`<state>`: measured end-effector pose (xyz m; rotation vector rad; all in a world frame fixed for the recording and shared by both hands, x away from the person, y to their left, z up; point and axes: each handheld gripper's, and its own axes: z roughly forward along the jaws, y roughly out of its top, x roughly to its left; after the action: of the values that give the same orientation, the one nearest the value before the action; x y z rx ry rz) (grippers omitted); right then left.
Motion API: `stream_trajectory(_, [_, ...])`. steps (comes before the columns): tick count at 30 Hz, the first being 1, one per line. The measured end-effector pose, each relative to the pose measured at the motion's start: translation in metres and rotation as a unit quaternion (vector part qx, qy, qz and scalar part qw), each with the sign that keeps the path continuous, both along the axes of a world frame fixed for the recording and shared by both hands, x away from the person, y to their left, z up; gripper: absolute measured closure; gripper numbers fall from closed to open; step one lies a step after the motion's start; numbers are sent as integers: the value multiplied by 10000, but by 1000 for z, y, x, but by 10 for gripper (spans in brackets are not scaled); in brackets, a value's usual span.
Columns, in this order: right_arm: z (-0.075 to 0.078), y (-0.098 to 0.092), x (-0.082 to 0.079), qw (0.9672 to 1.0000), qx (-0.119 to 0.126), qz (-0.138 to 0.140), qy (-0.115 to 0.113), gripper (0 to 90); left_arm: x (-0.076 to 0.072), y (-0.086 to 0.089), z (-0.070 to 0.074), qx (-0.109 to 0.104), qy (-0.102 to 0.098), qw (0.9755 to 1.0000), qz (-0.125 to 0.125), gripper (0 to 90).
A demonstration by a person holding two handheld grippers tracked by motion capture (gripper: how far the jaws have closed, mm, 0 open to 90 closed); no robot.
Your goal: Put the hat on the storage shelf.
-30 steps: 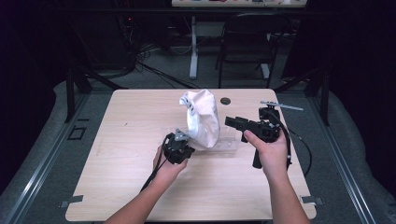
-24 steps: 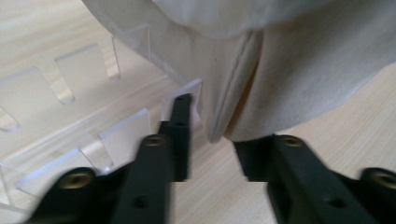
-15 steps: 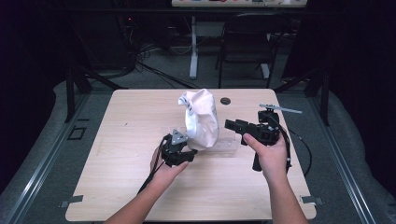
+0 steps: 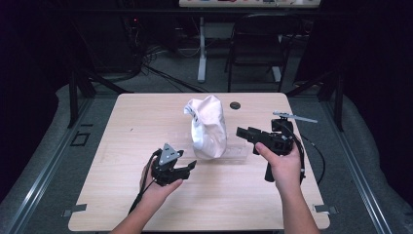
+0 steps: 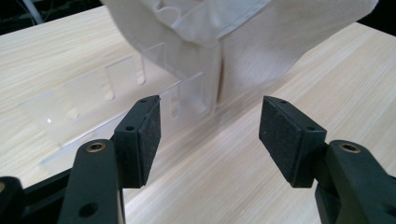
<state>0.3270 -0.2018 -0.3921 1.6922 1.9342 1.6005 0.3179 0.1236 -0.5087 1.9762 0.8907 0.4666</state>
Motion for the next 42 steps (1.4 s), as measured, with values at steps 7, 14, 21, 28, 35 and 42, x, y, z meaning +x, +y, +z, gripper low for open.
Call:
stream_trajectory(7, [-3, -4, -3, 10000, -6, -37, -23, 450, -6, 33, -10, -33, 37, 9995, 300, 395])
stream_trajectory(14, [-4, -10, -8, 9999, -11, -106, -76, 444, -5, 56, -21, -9, 180, 9985, 525, 398])
stream_trajectory(21, [-9, -15, -11, 9999, -49, -131, -81, 437, -4, 69, -23, -87, 168, 9971, 733, 398])
stream_trajectory(28, [-18, -24, -16, 9996, -140, -233, -66, 428, 1, 76, -28, -21, 196, 9959, 887, 401])
stream_trajectory(35, [-28, -35, -22, 9992, -187, -303, -152, 425, 3, 80, -31, -48, 214, 9956, 906, 400])
stream_trajectory(42, [-43, -48, -32, 9984, -348, -352, -267, 424, 4, 80, -33, -60, 269, 9955, 906, 401])
